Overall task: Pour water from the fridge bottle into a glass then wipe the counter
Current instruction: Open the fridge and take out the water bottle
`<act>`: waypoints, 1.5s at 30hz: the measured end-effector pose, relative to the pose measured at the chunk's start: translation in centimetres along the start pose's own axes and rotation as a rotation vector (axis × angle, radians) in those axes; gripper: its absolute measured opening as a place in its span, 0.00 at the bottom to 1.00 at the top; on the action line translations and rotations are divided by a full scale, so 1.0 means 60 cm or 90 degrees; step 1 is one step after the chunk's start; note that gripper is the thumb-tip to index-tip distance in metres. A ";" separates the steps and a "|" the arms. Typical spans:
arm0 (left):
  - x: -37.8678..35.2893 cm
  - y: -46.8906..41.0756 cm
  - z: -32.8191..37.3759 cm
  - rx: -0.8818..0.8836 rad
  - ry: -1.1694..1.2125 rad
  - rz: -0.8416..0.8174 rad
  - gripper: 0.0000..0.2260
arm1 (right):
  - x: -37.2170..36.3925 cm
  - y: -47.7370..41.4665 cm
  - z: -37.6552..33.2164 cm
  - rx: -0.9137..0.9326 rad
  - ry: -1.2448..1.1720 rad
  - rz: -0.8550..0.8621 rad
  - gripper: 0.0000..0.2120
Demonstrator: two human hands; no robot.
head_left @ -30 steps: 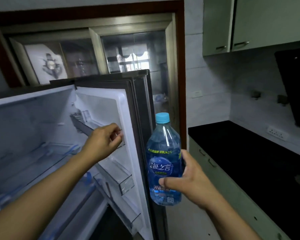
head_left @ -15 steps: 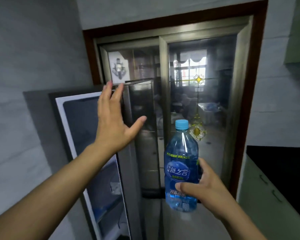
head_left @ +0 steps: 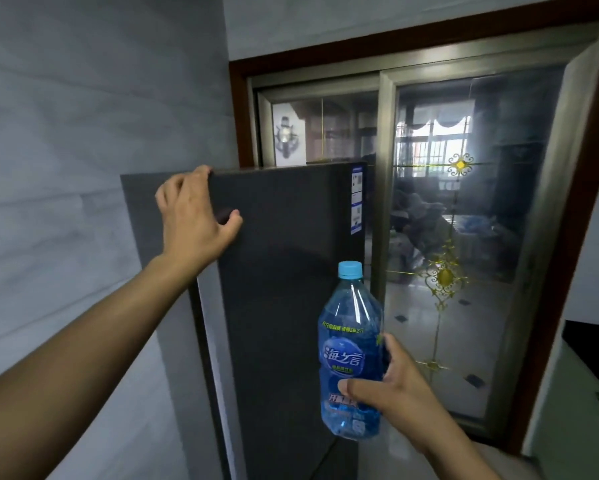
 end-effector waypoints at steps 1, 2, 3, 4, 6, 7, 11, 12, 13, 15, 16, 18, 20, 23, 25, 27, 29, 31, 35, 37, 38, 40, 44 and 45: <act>-0.004 -0.006 -0.017 0.008 -0.017 -0.004 0.31 | -0.005 -0.007 0.003 -0.002 0.007 0.000 0.32; -0.009 -0.012 -0.038 0.013 -0.035 -0.008 0.31 | -0.012 -0.014 0.004 -0.005 0.014 -0.002 0.32; -0.012 -0.019 -0.057 0.016 -0.052 -0.012 0.31 | -0.019 -0.022 0.005 -0.008 0.019 -0.005 0.32; -0.016 -0.025 -0.075 0.016 -0.064 -0.017 0.32 | -0.026 -0.028 0.005 -0.010 0.023 -0.007 0.31; -0.026 -0.033 -0.097 0.007 -0.071 -0.027 0.32 | -0.037 -0.040 0.007 -0.014 0.027 -0.007 0.30; -0.031 -0.036 -0.103 0.003 -0.065 -0.028 0.31 | -0.043 -0.045 0.009 -0.015 0.028 -0.004 0.30; -0.044 -0.040 -0.111 0.007 -0.035 -0.012 0.31 | -0.063 -0.064 0.012 -0.003 0.032 0.014 0.31; -0.046 -0.040 -0.111 0.009 -0.033 -0.014 0.30 | -0.066 -0.067 0.013 0.001 0.029 0.022 0.31; -0.046 -0.041 -0.111 0.009 -0.031 -0.019 0.30 | -0.069 -0.071 0.015 0.005 0.023 0.032 0.30; -0.047 -0.038 -0.110 0.007 -0.026 -0.027 0.31 | -0.073 -0.071 0.013 0.013 0.012 0.044 0.28; -0.042 -0.033 -0.108 0.008 -0.016 -0.021 0.30 | -0.075 -0.069 0.010 0.017 0.008 0.046 0.28; -0.024 -0.008 -0.099 0.013 0.069 0.019 0.30 | -0.077 -0.064 0.009 0.024 0.008 0.060 0.28; -0.006 0.049 -0.068 -0.011 0.243 0.069 0.28 | -0.073 -0.054 0.005 0.033 0.008 0.090 0.28; -0.052 0.169 -0.009 0.035 0.572 -0.050 0.23 | -0.060 -0.031 0.003 0.045 0.021 0.154 0.29; -0.124 0.254 0.037 0.206 0.778 -0.258 0.20 | -0.051 -0.005 -0.003 0.056 0.030 0.198 0.31; -0.201 0.351 0.085 0.431 0.955 -0.490 0.19 | -0.041 0.028 -0.010 0.066 0.041 0.248 0.32; -0.237 0.443 0.154 0.605 1.107 -0.749 0.24 | -0.029 0.067 -0.016 0.074 0.045 0.317 0.33; -0.225 0.505 0.213 0.672 1.188 -0.955 0.27 | -0.020 0.108 -0.020 0.078 0.055 0.372 0.34; -0.162 0.581 0.305 0.726 1.261 -1.244 0.25 | -0.008 0.200 -0.016 0.056 0.075 0.476 0.34; -0.130 0.605 0.335 0.717 1.282 -1.307 0.25 | -0.004 0.246 -0.011 0.044 0.079 0.516 0.34; -0.114 0.616 0.349 0.714 1.289 -1.328 0.25 | -0.002 0.272 -0.008 0.036 0.078 0.536 0.33; -0.085 0.641 0.374 0.735 1.291 -1.359 0.25 | 0.001 0.324 -0.001 0.023 0.077 0.563 0.33; -0.019 0.687 0.423 0.693 1.304 -1.451 0.24 | 0.006 0.428 0.014 0.010 0.082 0.611 0.34; -0.001 0.700 0.436 0.671 1.305 -1.469 0.24 | 0.006 0.456 0.018 0.007 0.089 0.619 0.34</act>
Point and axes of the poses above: each hand's wrist, its own y-axis away from the middle knuckle, its own x-axis out of the back of the hand, z = x × y, the point moved 9 cm from there along -y, towards the middle knuckle, and after that the axes turned 3 degrees about -z, right-handed, at the moved point
